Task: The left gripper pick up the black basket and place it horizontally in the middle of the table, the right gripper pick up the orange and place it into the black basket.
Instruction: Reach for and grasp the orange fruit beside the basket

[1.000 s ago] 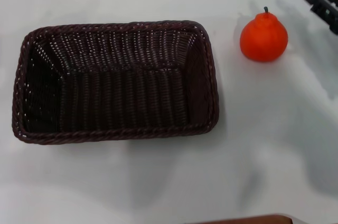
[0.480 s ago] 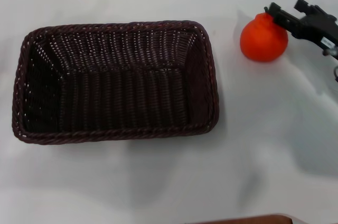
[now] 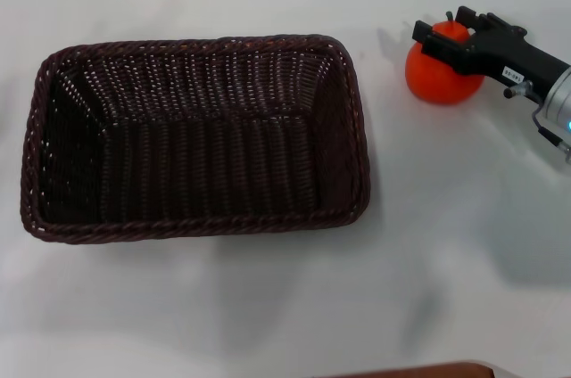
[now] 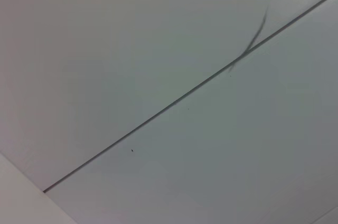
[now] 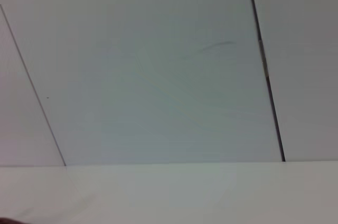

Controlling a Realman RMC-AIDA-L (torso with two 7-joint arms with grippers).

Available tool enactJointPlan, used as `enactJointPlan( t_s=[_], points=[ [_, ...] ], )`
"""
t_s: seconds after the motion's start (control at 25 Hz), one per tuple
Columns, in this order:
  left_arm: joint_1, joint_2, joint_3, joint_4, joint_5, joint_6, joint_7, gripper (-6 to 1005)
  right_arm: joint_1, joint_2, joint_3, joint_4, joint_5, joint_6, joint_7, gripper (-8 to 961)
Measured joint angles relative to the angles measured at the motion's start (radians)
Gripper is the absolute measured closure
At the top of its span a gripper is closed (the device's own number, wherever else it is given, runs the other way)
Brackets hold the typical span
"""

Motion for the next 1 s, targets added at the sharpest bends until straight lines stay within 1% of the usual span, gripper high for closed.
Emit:
enactJointPlan(
  t_s=[0.08,0.28,0.52,0.72,1.0],
  points=[
    [0.0,0.0,0.0,0.004,-0.001,-0.002,-0.001,105,-0.005,-0.002,-0.009,0.002,0.0,0.004,0.0,29],
    [-0.001,0.001,-0.001,0.017,-0.003,-0.01,-0.006,107,-0.016,-0.003,-0.02,0.009,-0.001,0.008,-0.009,193],
    [-0.007,0.004,-0.001,0.042,-0.004,-0.013,-0.008,108,-0.018,0.0,-0.02,0.018,-0.001,0.008,-0.018,446],
    [-0.008,0.004,-0.007,0.054,-0.005,-0.013,-0.01,110,-0.03,0.0,-0.02,0.043,-0.001,0.008,-0.017,687],
    [-0.017,0.005,-0.007,0.065,-0.005,-0.013,-0.017,111,-0.07,0.005,-0.02,0.111,0.006,0.054,-0.012,733]
  ],
)
